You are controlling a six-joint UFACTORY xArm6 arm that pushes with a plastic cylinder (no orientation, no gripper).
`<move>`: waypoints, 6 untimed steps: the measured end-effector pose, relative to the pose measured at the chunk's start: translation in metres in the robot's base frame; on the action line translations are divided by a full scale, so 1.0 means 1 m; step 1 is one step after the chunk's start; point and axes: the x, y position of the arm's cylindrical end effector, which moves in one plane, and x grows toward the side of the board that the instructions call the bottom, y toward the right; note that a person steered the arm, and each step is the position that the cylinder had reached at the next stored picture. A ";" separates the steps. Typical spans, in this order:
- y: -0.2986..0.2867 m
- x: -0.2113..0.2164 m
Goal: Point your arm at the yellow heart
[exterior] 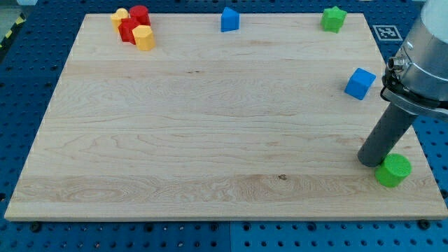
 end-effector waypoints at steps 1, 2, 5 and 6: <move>-0.026 -0.007; -0.075 -0.022; -0.077 -0.030; -0.110 -0.047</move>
